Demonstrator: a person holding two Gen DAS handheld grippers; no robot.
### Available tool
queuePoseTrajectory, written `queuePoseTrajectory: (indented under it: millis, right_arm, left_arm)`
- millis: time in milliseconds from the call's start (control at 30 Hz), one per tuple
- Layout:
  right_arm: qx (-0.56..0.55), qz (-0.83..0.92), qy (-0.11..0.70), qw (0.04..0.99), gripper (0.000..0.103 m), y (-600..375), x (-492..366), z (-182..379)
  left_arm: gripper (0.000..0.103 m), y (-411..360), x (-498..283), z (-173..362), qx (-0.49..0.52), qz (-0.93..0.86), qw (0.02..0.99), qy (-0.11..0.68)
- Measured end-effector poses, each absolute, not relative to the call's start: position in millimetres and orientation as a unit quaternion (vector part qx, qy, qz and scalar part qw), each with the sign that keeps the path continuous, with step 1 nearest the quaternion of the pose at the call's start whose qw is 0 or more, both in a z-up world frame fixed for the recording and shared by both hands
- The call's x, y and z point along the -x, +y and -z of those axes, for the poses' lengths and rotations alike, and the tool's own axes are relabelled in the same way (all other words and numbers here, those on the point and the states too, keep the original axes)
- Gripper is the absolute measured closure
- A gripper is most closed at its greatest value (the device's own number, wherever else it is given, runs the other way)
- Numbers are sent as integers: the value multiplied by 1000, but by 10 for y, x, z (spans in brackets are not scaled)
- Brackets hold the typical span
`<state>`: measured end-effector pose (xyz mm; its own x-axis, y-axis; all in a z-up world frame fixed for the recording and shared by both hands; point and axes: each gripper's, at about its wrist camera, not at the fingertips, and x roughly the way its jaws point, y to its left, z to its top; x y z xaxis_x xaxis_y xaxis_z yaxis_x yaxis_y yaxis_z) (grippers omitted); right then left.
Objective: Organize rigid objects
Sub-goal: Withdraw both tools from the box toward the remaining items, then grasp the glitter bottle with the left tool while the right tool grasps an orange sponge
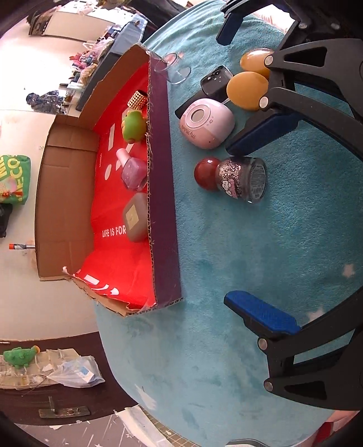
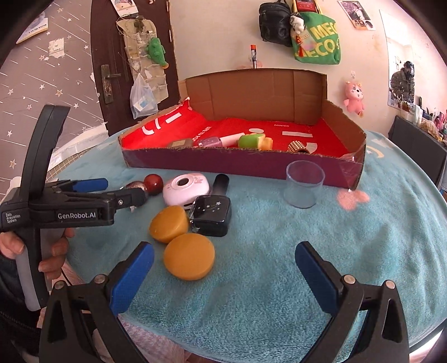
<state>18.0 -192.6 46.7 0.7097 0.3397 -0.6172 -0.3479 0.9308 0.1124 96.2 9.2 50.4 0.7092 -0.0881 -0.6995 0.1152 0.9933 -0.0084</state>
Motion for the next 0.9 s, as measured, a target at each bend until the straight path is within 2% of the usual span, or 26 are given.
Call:
queuePoseTrajectory:
  millis: [100, 167, 233, 300, 433, 533, 767, 800, 867, 900]
  right_arm:
    - [6, -188, 339, 922, 2, -1896, -198, -427]
    - [11, -183, 340, 922, 6, -1874, -202, -409]
    - [15, -180, 336, 924, 15, -1873, -197, -412]
    - [7, -185, 333, 925, 19, -1891, -197, -416]
    - [2, -191, 327, 925, 27, -1910, -201, -417]
    - [-2, -201, 326, 924, 34, -1900, -203, -411]
    - [11, -206, 320, 925, 36, -1836, -167, -397]
    - [12, -202, 317, 926, 42, -1844, -157, -397]
    - [-1, -206, 317, 926, 45, -1891, -164, -396]
    - [-6, -209, 317, 925, 49, -1907, -173, -395]
  left_arm:
    - [7, 29, -1000, -495, -30, 65, 923, 378]
    - [17, -15, -1016, -479, -32, 76, 921, 380]
    - [35, -49, -1043, -454, -32, 86, 917, 388]
    - [36, -77, -1055, -438, -34, 87, 917, 389]
    - [45, -120, -1065, -442, -36, 98, 916, 386]
    - [46, -149, -1069, -442, -36, 100, 916, 386]
    - [46, -153, -1047, -431, -35, 100, 917, 384]
    - [46, -156, -1041, -432, -36, 101, 917, 383]
    - [49, -161, -1024, -427, -38, 101, 918, 381]
    - [54, -166, -1018, -425, -39, 101, 918, 381]
